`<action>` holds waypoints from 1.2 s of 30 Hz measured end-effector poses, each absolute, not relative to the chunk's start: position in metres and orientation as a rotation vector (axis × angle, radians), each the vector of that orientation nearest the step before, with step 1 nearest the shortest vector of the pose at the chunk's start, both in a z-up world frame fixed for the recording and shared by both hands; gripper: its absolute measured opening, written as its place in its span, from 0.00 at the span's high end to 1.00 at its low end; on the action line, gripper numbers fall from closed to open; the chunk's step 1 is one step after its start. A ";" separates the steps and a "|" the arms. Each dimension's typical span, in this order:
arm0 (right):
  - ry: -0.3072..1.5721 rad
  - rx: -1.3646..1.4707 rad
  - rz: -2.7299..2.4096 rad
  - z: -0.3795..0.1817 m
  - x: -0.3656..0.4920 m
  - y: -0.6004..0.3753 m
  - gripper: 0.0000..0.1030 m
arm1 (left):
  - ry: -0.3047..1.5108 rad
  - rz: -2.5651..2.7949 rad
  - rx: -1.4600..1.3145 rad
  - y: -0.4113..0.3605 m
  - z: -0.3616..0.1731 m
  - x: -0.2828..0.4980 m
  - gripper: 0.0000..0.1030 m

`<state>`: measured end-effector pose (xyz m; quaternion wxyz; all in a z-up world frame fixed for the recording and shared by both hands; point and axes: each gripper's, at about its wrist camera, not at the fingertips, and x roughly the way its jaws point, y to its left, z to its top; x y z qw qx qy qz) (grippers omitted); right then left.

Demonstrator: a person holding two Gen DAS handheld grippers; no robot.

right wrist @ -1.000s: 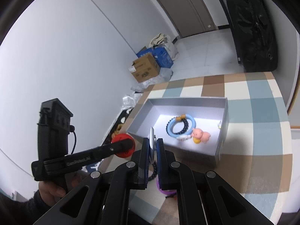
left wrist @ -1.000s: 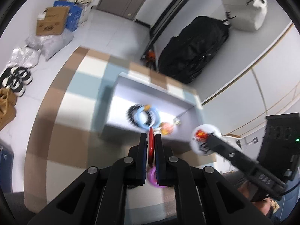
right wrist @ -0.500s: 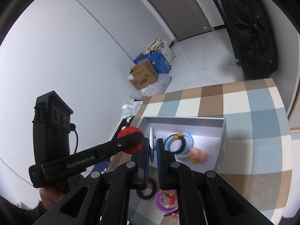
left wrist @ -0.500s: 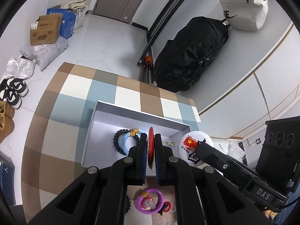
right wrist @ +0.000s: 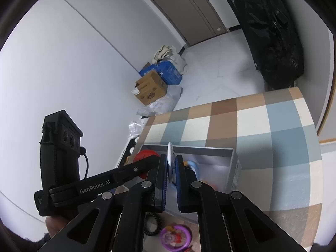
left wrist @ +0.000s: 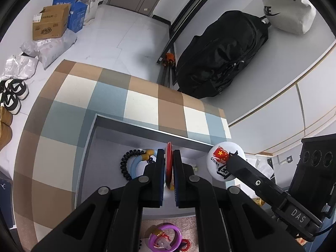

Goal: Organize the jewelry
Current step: 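Carry the ball and badge over the grey box and open both grippers, then lower the left gripper onto the black bead bracelet and close it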

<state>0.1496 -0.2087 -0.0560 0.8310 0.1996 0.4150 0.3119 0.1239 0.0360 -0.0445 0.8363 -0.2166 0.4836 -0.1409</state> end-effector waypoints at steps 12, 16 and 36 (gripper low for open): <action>0.902 0.430 0.636 -0.066 0.153 -0.213 0.89 | 1.051 -0.271 -0.447 0.027 -0.045 0.131 0.83; 0.883 0.448 0.631 -0.064 0.152 -0.218 0.77 | 0.991 -0.286 -0.451 0.029 -0.039 0.124 0.42; 0.865 0.469 0.601 -0.065 0.145 -0.232 0.14 | 0.968 -0.235 -0.402 0.052 -0.037 0.105 0.37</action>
